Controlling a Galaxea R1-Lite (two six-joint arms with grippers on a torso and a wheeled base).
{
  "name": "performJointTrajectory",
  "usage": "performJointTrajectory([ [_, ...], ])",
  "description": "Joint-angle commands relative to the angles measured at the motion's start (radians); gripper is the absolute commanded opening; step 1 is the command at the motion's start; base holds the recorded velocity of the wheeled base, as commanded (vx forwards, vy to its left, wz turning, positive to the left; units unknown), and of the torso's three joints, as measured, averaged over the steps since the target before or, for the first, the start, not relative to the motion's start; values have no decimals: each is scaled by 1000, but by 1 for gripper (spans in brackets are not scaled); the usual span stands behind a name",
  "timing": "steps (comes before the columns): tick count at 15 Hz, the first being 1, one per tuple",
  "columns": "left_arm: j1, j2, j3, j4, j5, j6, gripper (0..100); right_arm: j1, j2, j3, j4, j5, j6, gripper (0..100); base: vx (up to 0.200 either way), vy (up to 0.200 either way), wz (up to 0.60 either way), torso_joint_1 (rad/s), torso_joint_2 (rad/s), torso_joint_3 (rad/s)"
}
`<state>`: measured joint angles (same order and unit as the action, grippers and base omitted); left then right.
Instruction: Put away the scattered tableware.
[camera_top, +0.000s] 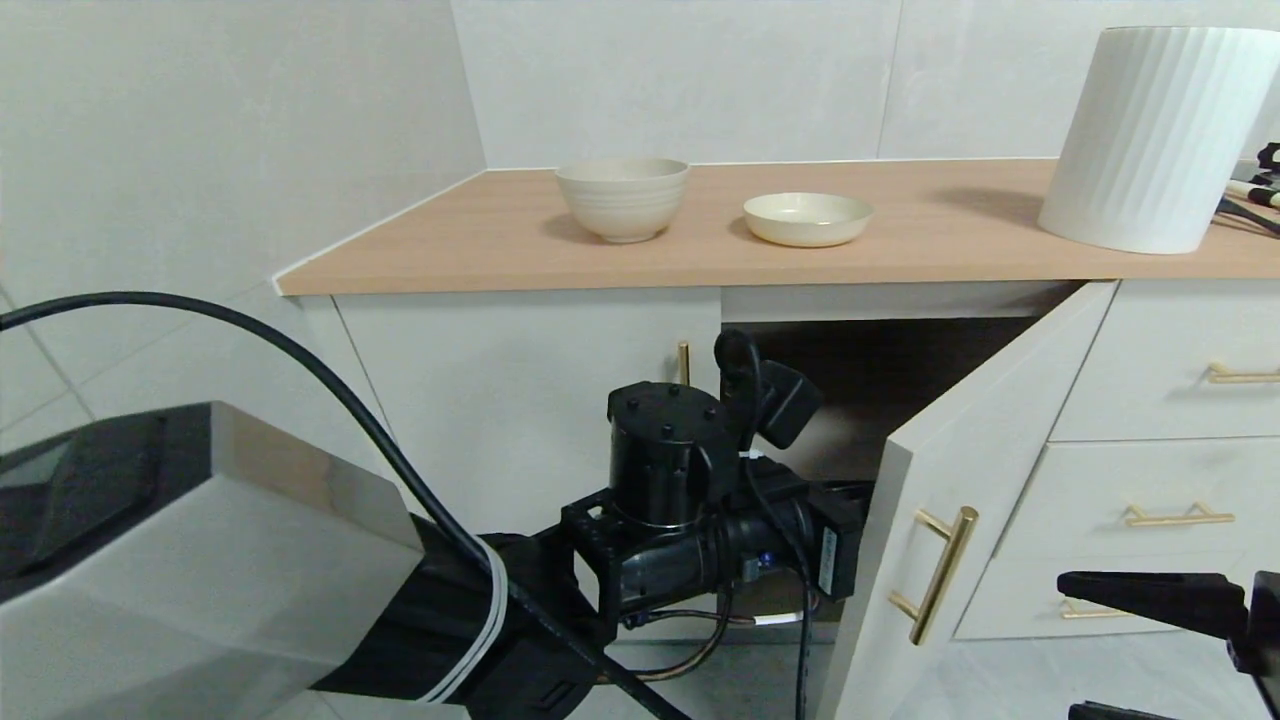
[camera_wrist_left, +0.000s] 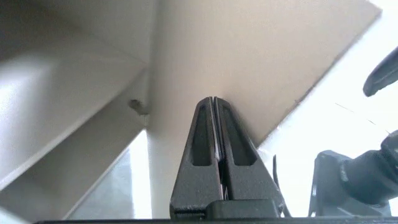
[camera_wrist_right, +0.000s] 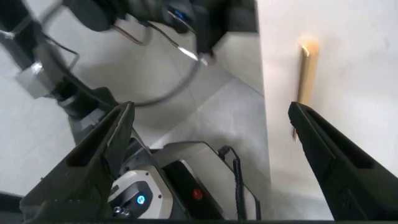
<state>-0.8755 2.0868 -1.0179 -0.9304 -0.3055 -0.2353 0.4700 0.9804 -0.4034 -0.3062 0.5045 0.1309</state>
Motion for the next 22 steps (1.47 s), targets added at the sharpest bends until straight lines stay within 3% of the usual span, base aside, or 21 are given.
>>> performJointTrajectory([
  [1, 1, 36, -39, 18, 11, -1, 0, 9, -17, 0, -1, 0, 1, 100, 0, 0, 0, 0, 0, 0],
  [7, 1, 52, -56, 39, 19, -1, 0, 12, -37, 2, -1, 2, 1, 100, -67, 0, 0, 2, 2, 2],
  [15, -11, 110, -185, 134, 43, -1, 0, 29, -77, 9, -1, 5, 1, 100, 0, 0, 0, 0, 0, 0],
  [19, -132, 98, -214, 168, 79, -1, 0, 142, -109, 11, -1, 3, 7, 100, 0, 0, 0, 0, 0, 0],
  [21, -237, 99, -274, 180, 79, -7, 0, 156, -134, 9, -1, 17, 7, 100, 0, 0, 0, 0, 0, 0],
  [22, -290, 101, -291, 177, 86, -30, 0, 156, -158, 5, -1, 46, 7, 100, 0, 0, 0, 0, 0, 0],
])
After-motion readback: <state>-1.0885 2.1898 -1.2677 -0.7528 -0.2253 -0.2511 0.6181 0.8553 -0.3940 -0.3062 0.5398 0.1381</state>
